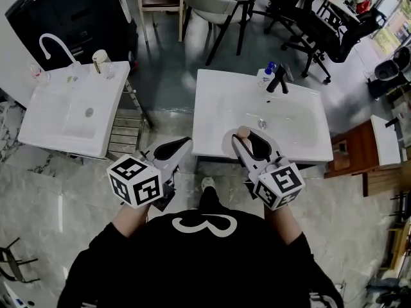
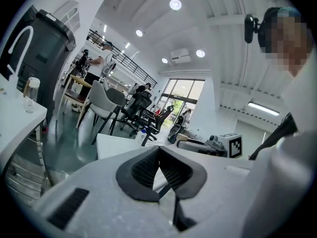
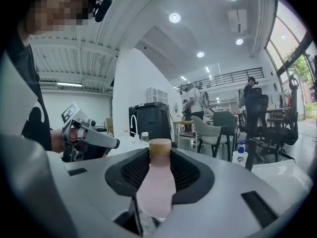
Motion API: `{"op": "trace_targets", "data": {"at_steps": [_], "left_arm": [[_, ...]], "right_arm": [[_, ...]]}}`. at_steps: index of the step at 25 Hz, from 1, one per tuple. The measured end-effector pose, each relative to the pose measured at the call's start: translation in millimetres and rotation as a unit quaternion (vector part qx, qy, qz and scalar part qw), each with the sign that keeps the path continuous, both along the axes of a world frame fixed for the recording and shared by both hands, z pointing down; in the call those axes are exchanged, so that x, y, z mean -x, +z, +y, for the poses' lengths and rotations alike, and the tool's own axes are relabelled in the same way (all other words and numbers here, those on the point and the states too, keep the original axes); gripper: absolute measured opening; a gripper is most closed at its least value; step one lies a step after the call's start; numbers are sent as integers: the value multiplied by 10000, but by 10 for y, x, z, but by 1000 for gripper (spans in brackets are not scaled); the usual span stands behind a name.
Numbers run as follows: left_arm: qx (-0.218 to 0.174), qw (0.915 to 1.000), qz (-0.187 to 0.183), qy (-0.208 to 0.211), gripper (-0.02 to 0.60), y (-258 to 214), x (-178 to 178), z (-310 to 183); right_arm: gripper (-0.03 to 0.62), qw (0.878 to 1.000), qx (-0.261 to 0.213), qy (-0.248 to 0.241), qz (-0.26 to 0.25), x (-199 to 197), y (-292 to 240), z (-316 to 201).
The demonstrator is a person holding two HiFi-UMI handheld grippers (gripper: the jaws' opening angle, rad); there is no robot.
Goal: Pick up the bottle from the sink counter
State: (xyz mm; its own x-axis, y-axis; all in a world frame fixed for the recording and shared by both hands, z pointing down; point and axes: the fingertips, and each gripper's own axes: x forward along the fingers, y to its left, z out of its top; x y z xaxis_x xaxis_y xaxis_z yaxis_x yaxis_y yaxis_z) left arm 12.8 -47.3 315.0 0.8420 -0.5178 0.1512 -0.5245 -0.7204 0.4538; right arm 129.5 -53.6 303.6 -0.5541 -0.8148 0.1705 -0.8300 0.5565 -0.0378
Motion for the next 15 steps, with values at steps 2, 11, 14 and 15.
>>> {"op": "trace_targets", "data": {"at_steps": [2,11,14,15], "left_arm": [[-9,10000,8,44,15,-3,-5,27],[-100,9998,14,186,15,-69,-19,70],[-116,9997,6,229,15,-87,-32,85],[-124,9996,5,239,15,-89,-33,88]], "right_arm": [[132,10000,-2,5,-15,8,-14,55],[132,10000,-56,-37,-7,75,-57,276],[132,10000,-59,-20,-35,68,-72,323],[132,10000,-59,-25,-56,66,-77,331]]}}
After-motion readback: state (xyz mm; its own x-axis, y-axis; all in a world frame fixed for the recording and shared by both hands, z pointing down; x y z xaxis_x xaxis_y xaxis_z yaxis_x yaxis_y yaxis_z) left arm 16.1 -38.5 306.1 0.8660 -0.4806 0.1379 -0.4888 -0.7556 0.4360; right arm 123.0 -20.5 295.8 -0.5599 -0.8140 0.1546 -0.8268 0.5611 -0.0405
